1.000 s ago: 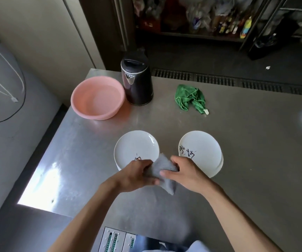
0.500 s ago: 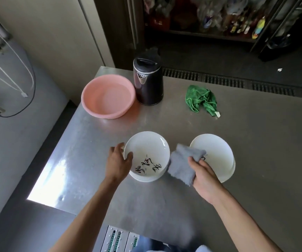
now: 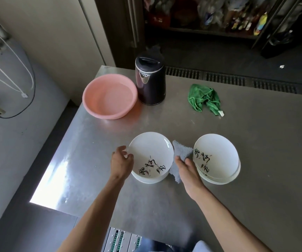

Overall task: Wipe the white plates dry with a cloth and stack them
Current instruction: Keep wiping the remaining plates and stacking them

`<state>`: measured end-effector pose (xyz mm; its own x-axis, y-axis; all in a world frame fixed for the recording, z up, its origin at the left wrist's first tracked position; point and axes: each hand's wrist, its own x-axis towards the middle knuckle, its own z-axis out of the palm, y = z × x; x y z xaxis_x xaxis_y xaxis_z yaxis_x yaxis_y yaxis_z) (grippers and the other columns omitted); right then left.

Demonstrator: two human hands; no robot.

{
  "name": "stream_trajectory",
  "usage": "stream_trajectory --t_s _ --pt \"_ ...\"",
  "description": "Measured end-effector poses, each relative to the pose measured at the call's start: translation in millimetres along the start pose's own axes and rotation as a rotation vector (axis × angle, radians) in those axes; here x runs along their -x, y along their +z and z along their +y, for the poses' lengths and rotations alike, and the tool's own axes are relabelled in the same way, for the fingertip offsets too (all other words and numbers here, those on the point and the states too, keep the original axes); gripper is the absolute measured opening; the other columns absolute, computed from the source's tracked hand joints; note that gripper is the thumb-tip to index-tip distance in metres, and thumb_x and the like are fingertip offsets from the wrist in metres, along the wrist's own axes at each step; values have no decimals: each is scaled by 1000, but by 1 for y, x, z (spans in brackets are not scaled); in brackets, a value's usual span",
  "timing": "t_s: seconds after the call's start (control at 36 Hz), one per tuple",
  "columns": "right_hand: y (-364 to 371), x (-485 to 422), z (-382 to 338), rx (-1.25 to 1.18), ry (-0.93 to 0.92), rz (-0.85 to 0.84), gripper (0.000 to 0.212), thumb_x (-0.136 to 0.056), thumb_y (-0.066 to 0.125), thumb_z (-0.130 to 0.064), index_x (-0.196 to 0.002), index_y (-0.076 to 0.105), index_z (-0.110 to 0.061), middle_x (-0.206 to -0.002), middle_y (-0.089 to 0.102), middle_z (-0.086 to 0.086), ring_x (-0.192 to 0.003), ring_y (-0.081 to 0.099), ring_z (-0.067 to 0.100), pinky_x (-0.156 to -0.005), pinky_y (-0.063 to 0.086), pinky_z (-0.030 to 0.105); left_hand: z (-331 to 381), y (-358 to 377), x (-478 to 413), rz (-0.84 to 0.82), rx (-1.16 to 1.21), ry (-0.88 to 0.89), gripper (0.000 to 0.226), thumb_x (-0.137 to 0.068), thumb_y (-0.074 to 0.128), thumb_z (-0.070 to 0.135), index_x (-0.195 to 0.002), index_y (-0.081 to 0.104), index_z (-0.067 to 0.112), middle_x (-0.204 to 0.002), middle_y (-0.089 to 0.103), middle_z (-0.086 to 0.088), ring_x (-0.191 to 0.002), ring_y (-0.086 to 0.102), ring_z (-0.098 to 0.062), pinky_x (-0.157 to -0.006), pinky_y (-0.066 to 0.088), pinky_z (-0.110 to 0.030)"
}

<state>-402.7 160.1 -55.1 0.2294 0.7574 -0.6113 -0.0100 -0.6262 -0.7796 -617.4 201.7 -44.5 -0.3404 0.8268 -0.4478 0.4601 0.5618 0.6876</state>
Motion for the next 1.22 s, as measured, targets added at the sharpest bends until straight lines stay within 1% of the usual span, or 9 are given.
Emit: stream_trajectory --t_s 0.08,0.25,0.42,0.5,0.61,0.78,0.94,1.14,1.22 --pt "-2 0 -3 9 -17 -2 29 -103 52 -35 -77 49 -22 -62 53 -21 -58 48 -7 -54 39 11 3 -1 -4 -32 -19 -40 47 -92 57 11 -139 59 6 -128 61 -14 -114 60 -29 -100 51 -40" --pt "0 1 -3 17 -18 17 31 -103 50 -36 -76 46 -23 -50 48 -30 -47 44 -12 -42 33 6 6 4 -9 -98 109 -90 20 -94 61 10 -109 73 16 -117 68 -7 -101 62 -22 -73 46 -25" --pt "1 -3 -1 19 -11 25 28 -103 50 -36 -80 51 -18 -74 51 -6 -50 47 -8 -41 35 6 14 6 -9 -84 14 -125 53 -84 53 25 -134 60 8 -134 52 -16 -125 51 -34 -109 46 -47" --pt "0 -5 0 36 -22 37 29 -103 51 -34 -78 50 -19 -74 50 -5 -47 46 -11 -40 34 5 14 2 -11 -100 -28 -90 40 -79 51 21 -107 72 4 -105 69 -19 -109 59 -37 -93 53 -43" --pt "0 -3 1 47 -6 42 30 -102 50 -38 -80 50 -19 -77 50 -5 -61 49 -1 -50 38 14 19 0 -7 -97 29 -52 13 -76 50 11 -64 52 13 -63 46 -3 -68 42 -27 -60 30 -33" --pt "-2 -3 0 -3 6 65 28 -102 50 -39 -86 52 -16 -83 54 -1 -76 51 12 -68 40 26 23 -6 1 -209 126 -73 33 -95 39 1 -127 44 9 -119 58 -17 -108 61 -39 -82 56 -52" --pt "-28 12 -4 79 -91 73 31 -104 46 -34 -80 48 -14 -75 45 -1 -66 43 12 -62 36 29 19 -6 30 -378 262 -35 40 -98 35 -6 -133 39 15 -127 58 -23 -105 63 -31 -72 61 -43" --pt "-80 52 10 162 -415 151 40 -105 45 -25 -70 28 -16 -64 29 -9 -61 32 9 -60 31 26 24 35 93 -594 351 -7 62 -101 32 -9 -150 42 28 -131 63 -16 -120 62 -36 -87 61 -53" --pt "-99 60 34 272 -403 174 27 -104 48 -29 -78 46 -23 -68 45 -14 -63 44 7 -62 36 25 22 60 116 -670 369 -39 61 -102 30 -9 -145 47 31 -134 62 -10 -122 61 -32 -87 61 -52"
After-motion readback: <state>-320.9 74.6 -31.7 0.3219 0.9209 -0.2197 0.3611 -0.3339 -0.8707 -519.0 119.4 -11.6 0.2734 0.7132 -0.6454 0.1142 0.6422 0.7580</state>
